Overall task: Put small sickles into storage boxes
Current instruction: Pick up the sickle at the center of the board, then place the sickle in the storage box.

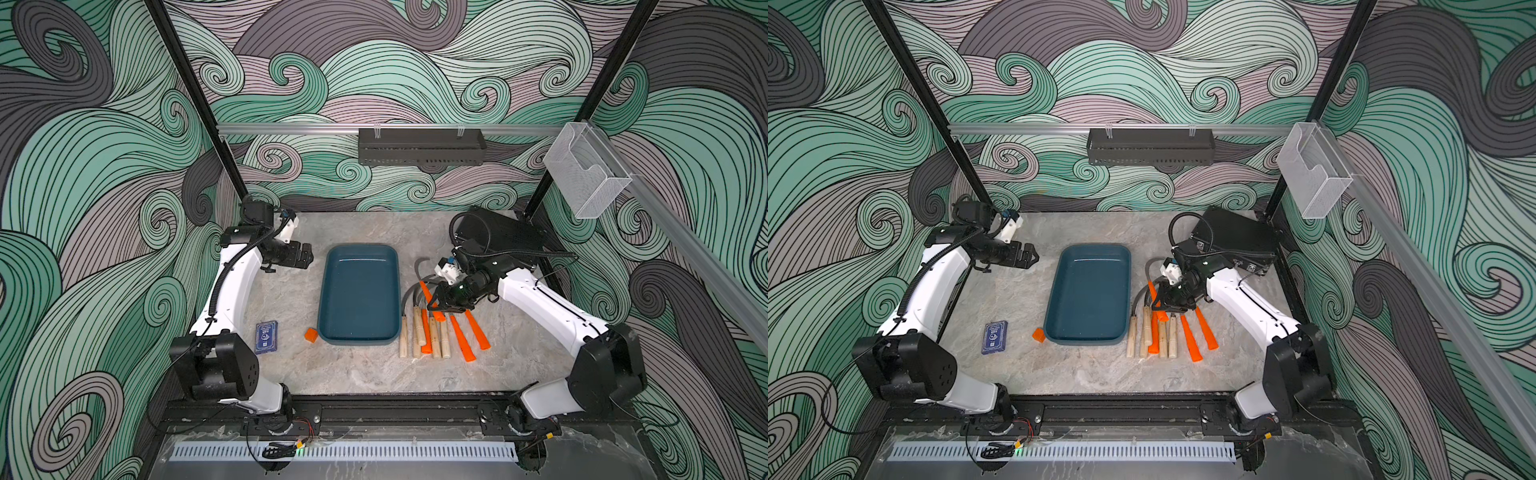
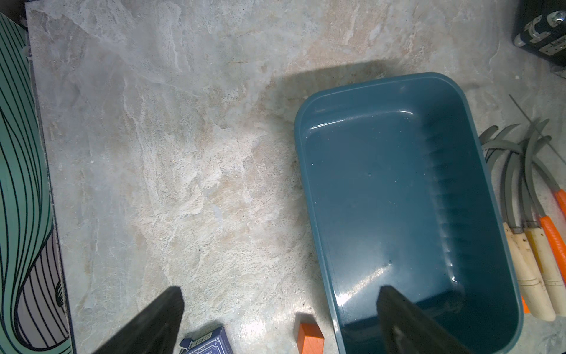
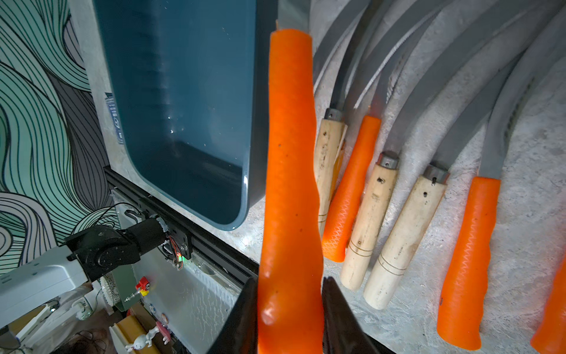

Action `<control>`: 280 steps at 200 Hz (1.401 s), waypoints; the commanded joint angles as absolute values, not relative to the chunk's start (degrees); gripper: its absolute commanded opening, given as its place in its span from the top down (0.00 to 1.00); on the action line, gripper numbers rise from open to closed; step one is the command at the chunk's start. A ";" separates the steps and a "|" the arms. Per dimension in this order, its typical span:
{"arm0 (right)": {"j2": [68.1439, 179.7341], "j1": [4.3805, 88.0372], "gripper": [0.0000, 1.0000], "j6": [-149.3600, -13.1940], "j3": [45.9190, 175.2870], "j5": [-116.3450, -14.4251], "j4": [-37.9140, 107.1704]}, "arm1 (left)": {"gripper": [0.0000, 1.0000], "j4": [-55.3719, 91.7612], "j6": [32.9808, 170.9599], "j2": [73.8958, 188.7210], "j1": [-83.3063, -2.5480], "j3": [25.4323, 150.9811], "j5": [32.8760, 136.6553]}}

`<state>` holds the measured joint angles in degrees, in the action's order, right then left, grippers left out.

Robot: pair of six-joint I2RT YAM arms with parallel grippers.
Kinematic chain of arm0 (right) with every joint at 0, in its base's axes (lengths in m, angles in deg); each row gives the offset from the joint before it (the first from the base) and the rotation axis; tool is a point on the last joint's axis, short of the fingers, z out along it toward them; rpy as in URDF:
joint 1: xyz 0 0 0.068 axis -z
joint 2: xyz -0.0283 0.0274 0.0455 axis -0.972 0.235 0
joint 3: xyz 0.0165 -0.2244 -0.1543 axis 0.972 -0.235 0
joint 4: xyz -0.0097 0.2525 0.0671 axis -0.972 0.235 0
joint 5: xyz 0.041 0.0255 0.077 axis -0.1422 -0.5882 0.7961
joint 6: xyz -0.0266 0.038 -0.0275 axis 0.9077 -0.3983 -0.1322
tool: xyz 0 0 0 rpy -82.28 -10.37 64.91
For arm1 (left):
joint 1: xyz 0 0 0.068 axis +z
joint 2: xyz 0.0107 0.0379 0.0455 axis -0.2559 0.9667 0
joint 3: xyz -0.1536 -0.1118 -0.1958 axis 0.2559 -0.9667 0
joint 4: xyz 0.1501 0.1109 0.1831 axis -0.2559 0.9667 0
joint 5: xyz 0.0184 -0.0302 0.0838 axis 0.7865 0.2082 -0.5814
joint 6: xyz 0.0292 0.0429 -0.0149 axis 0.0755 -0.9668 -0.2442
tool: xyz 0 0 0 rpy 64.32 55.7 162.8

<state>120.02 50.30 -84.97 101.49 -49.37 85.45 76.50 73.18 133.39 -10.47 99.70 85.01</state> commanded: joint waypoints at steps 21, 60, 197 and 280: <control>117.75 50.40 1.00 -86.10 104.91 -46.15 83.99 | 0.01 77.58 73.23 131.33 -10.70 102.87 84.67; 116.77 47.52 1.00 -87.65 107.79 -45.11 82.68 | 0.01 77.31 74.10 131.47 -10.72 103.95 84.63; 136.83 30.74 1.00 -91.48 123.65 -50.26 79.23 | 0.01 78.07 74.98 127.47 -10.69 105.26 81.90; 148.96 28.18 1.00 -90.79 129.85 -54.38 79.33 | 0.01 78.54 75.30 127.44 -10.70 106.76 83.17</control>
